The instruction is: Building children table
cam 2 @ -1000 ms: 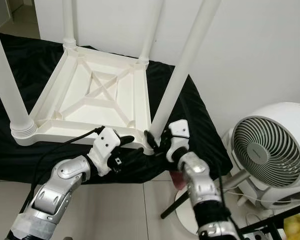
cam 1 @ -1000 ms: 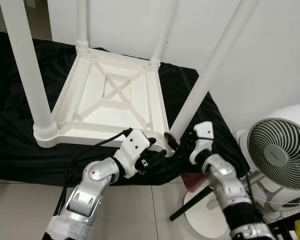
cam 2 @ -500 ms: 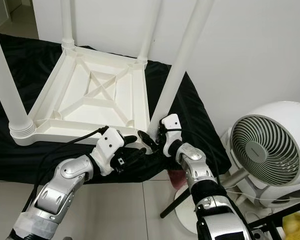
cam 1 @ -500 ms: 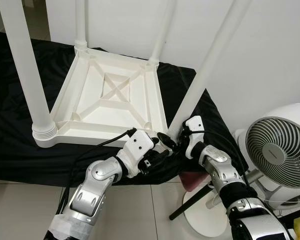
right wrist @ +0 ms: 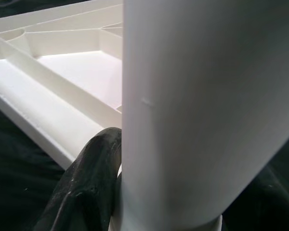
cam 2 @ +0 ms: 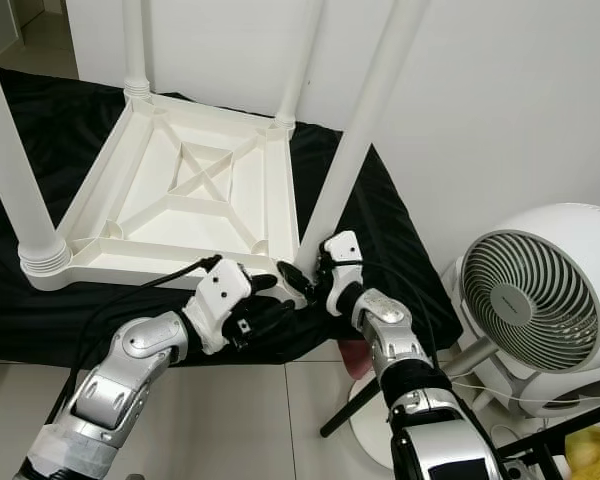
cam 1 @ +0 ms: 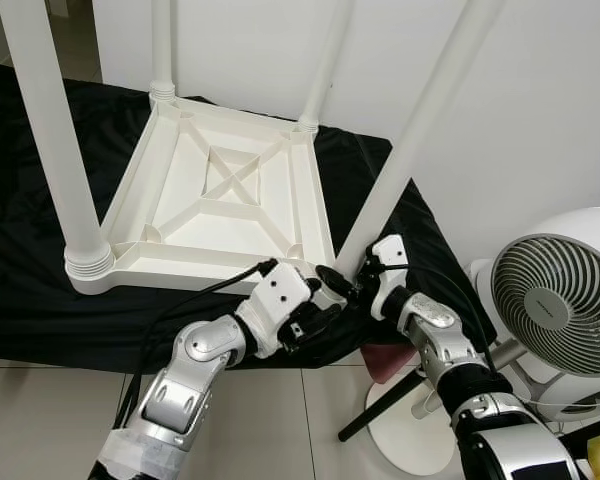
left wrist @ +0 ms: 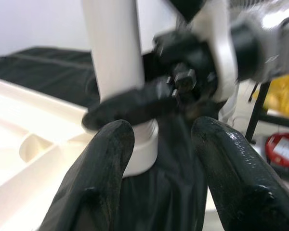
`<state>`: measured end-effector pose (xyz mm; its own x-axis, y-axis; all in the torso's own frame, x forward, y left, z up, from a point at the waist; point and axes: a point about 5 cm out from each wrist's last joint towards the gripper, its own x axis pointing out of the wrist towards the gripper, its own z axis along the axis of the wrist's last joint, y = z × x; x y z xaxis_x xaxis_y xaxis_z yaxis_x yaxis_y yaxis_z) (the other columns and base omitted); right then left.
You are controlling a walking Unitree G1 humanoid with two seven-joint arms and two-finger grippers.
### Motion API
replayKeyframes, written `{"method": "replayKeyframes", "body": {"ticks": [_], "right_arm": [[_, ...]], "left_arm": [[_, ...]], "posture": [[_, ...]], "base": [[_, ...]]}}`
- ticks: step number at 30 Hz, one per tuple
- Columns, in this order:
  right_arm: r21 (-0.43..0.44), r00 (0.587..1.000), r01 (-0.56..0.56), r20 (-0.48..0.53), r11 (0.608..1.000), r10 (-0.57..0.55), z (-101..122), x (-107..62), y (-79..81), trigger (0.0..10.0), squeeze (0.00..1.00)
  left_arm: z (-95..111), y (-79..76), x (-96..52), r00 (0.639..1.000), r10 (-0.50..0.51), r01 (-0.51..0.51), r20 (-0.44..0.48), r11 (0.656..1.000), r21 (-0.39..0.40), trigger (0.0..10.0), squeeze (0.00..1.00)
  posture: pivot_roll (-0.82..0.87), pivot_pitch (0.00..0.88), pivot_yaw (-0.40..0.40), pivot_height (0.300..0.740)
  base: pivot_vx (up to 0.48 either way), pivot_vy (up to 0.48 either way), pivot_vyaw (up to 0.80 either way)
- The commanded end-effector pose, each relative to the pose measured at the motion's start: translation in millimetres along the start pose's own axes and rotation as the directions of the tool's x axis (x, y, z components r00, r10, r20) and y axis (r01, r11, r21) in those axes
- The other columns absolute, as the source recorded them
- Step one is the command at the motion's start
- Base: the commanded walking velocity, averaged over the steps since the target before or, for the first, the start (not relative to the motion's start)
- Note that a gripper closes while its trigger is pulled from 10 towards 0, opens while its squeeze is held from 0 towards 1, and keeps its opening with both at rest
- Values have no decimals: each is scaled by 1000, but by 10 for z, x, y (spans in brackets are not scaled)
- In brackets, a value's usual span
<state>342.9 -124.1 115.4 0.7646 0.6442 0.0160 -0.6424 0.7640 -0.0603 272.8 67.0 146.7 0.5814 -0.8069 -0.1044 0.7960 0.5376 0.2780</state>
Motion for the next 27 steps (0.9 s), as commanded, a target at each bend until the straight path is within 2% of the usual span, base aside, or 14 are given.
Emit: {"method": "replayKeyframes", "body": {"ticks": [1, 2, 4, 6, 8, 9, 13, 14, 15, 16, 23, 25, 26, 27], "right_arm": [[-7, 996, 66, -57, 998, -66, -120, -58, 6, 10000, 0], [-19, 995, 86, -57, 996, -87, -121, -58, 16, 10000, 0], [21, 989, 140, -46, 990, -139, -127, -50, 68, 10000, 0], [48, 969, 241, -73, 969, -237, -149, -34, 117, 10000, 0], [48, 969, 241, -73, 969, -237, -149, -34, 117, 10000, 0], [75, 956, 287, -90, 955, -280, -166, -31, 128, 10000, 0], [120, 826, 559, -172, 820, -537, -235, -81, 266, 10000, 0], [120, 826, 559, -172, 820, -537, -235, -81, 266, 10000, 0], [128, 791, 608, -187, 784, -583, -255, -108, 302, 10000, 0], [144, 779, 624, -198, 768, -595, -274, -112, 352, 10000, 0], [184, 782, 622, -191, 761, -593, -202, -109, 380, 10000, 0], [192, 797, 604, -170, 773, -580, -151, -116, 386, 10000, 20], [209, 809, 587, -153, 782, -567, -127, -120, 389, 10000, 1000], [221, 819, 574, -139, 789, -557, -99, -126, 395, 10000, 1000]], "left_arm": [[-26, 5, 21, 997, 72, -72, -7, 997, -8, 10000, 0], [-17, 3, 13, 998, 65, -64, 2, 998, -19, 10000, 0], [-13, 0, 0, 999, 50, -50, 3, 998, -24, 10000, 0], [-24, 6, -10, 999, 47, -47, -5, 998, -29, 10000, 0], [-24, 6, -10, 999, 47, -47, -5, 998, -29, 10000, 0], [-27, 8, -13, 999, 47, -47, -7, 998, -30, 10000, 0], [-2, 33, -16, 998, 54, -53, 11, 997, -53, 10000, 0], [-2, 33, -16, 998, 54, -53, 11, 997, -53, 10000, 0], [8, 31, -25, 999, 49, -48, 18, 997, -61, 10000, 0], [13, 29, -34, 999, 46, -45, 21, 997, -62, 10000, 0], [0, 41, -58, 999, 51, -51, 12, 997, -62, 10000, 0], [0, 37, -54, 999, 49, -48, 12, 997, -62, 10000, 0], [3, 38, -51, 999, 49, -48, 13, 997, -62, 10000, 0], [5, 42, -51, 999, 50, -49, 14, 997, -62, 10000, 0]], "posture": [[146, 22, -207, 740], [146, 22, -207, 740], [144, 23, -205, 740], [142, 27, -205, 740], [142, 27, -205, 740], [140, 30, -204, 740], [138, 31, -202, 740], [138, 31, -202, 740], [141, 36, -202, 740], [141, 36, -202, 740], [134, 39, -197, 740], [137, 36, -200, 740], [138, 34, -203, 740], [138, 34, -203, 740]], "base": [[0, 0, 0], [0, 0, 0], [0, 0, 0], [0, 0, 0], [0, 0, 0], [0, 0, 0], [0, 0, 0], [0, 0, 0], [0, 0, 0], [0, 0, 0], [0, 0, 0], [0, 0, 0], [0, 0, 0], [0, 0, 0]]}}
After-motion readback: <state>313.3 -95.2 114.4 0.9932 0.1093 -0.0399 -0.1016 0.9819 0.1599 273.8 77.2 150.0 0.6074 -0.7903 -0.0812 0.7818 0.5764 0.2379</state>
